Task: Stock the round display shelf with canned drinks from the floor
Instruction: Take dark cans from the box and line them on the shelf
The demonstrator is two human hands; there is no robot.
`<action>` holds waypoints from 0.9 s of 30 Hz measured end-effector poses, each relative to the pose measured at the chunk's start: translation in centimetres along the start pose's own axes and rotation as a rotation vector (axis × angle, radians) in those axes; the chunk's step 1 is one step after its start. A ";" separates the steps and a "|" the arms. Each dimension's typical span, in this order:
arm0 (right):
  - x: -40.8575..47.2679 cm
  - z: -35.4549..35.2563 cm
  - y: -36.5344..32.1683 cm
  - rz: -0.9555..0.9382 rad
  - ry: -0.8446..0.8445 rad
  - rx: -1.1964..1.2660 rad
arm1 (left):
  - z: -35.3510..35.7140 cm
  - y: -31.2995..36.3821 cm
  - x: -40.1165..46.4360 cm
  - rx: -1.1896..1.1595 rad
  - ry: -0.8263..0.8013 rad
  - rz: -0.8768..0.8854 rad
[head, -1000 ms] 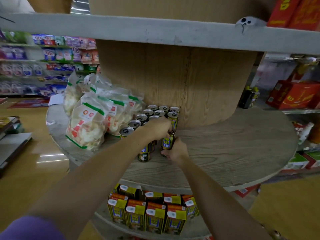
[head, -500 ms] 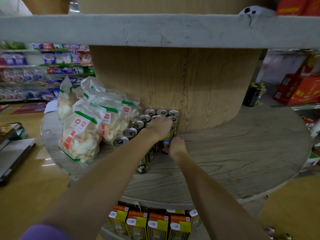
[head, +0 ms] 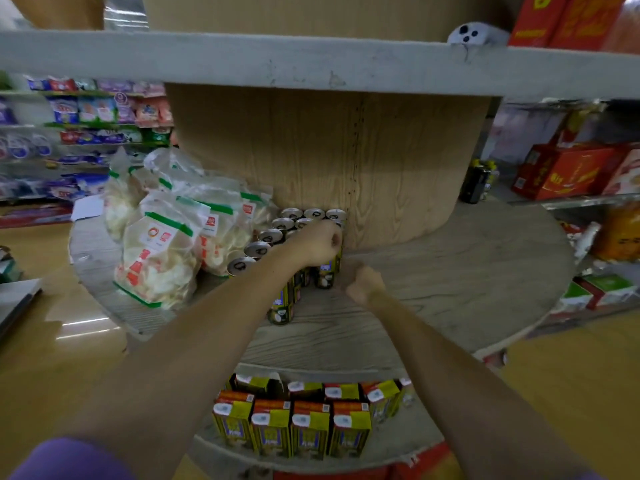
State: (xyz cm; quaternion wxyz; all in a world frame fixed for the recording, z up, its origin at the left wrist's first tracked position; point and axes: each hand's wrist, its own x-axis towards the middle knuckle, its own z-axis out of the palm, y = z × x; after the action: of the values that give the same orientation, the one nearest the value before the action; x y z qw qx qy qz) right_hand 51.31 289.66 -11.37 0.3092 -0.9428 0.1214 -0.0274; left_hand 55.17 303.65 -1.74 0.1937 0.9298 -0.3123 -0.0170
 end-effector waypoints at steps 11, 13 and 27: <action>-10.3 -7.5 14.0 0.254 0.131 0.270 | 9.6 7.9 -1.3 -0.338 -0.143 0.159; -12.2 -8.4 16.1 0.271 0.166 0.292 | 12.2 9.9 -1.3 -0.428 -0.264 0.155; -22.7 -10.2 37.7 0.498 -0.075 0.339 | 32.4 25.2 -1.7 -0.317 -0.648 0.051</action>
State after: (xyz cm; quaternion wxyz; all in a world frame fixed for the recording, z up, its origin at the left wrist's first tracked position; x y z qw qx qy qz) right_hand 19.98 259.98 -24.80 0.4635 -0.8193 0.3313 0.0641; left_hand 34.36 274.97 -22.51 0.2268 0.8264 -0.3742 -0.3544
